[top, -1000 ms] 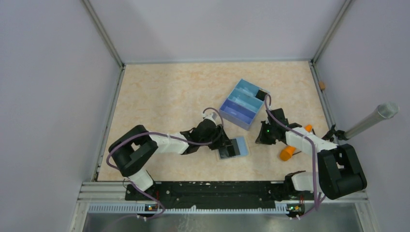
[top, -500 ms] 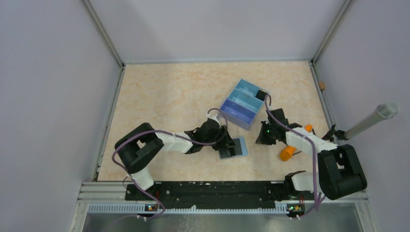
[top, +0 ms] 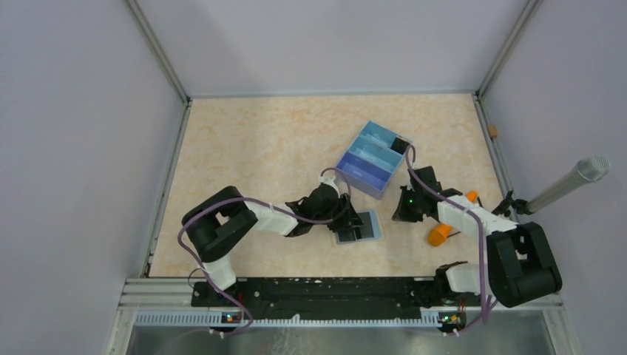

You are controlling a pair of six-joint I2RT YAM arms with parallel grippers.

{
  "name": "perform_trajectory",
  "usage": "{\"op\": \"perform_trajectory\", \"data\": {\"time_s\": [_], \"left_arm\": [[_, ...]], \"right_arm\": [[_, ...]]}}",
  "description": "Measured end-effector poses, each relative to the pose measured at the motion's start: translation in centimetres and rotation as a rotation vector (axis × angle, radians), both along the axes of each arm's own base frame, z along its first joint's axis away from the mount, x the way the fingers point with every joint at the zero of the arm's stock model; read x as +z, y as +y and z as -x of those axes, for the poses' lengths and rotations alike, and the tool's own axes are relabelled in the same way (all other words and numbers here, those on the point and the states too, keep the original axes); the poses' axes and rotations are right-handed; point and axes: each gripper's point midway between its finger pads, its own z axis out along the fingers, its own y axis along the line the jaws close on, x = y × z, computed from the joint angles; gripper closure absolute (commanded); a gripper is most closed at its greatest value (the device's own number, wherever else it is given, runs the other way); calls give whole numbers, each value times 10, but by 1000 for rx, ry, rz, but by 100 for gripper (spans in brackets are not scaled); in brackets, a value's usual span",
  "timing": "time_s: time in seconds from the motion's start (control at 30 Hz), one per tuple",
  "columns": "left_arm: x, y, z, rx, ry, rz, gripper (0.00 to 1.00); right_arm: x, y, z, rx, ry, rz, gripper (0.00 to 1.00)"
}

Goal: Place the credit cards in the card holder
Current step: Insert the credit card into the card holder.

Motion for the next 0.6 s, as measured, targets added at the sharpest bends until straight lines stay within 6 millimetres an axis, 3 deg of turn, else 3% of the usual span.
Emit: {"op": "perform_trajectory", "data": {"time_s": [0.6], "left_arm": [[1, -14, 4, -25, 25, 38, 55]], "right_arm": [[2, -8, 2, -17, -5, 37, 100]]}}
